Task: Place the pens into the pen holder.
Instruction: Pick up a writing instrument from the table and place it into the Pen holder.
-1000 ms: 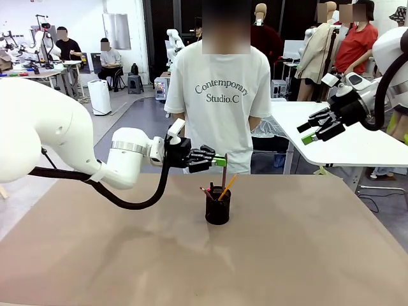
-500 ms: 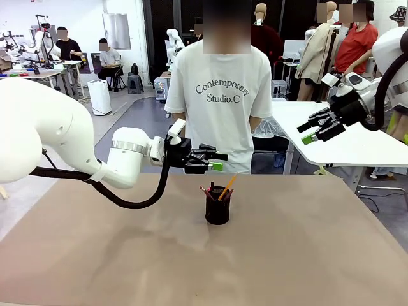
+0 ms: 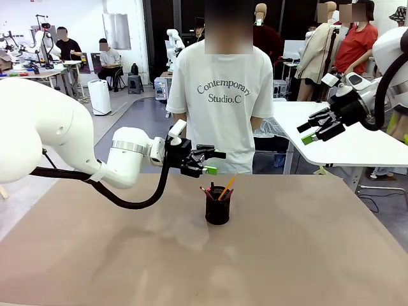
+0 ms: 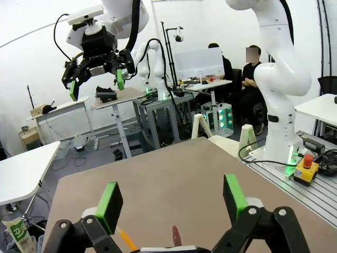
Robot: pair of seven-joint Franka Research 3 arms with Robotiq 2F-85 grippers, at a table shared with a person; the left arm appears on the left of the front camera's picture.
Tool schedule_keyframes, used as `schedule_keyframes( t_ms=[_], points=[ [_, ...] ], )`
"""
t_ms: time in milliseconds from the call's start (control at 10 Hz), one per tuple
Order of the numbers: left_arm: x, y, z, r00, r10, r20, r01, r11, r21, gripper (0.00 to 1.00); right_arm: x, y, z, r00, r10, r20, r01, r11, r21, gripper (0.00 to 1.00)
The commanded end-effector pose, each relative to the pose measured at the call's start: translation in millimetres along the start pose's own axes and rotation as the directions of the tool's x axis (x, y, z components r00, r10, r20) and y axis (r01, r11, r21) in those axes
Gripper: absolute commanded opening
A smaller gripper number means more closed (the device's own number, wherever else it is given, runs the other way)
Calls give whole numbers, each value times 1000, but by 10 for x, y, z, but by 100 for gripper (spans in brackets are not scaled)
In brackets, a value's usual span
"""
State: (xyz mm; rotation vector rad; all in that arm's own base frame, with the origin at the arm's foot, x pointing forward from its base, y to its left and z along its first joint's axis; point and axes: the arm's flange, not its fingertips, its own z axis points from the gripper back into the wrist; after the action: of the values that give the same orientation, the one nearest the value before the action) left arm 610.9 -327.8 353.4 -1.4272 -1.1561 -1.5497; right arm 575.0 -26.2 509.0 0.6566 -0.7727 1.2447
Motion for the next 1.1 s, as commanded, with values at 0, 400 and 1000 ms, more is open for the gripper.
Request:
schedule_keyframes(
  t_ms=[0,400,1000],
  points=[
    [36,5,-12,997,23,-72,-20,999,35,100,30,20,-7,1000,-9,-11,9,1000,-13,100],
    [0,0,0,1000,0,0,0,1000,0,100,30,20,-7,1000,-9,-11,9,1000,-13,100],
    [117,-121,15,997,29,-65,-29,1000,4,100,30,20,-7,1000,-9,-11,9,1000,-13,100]
  ],
)
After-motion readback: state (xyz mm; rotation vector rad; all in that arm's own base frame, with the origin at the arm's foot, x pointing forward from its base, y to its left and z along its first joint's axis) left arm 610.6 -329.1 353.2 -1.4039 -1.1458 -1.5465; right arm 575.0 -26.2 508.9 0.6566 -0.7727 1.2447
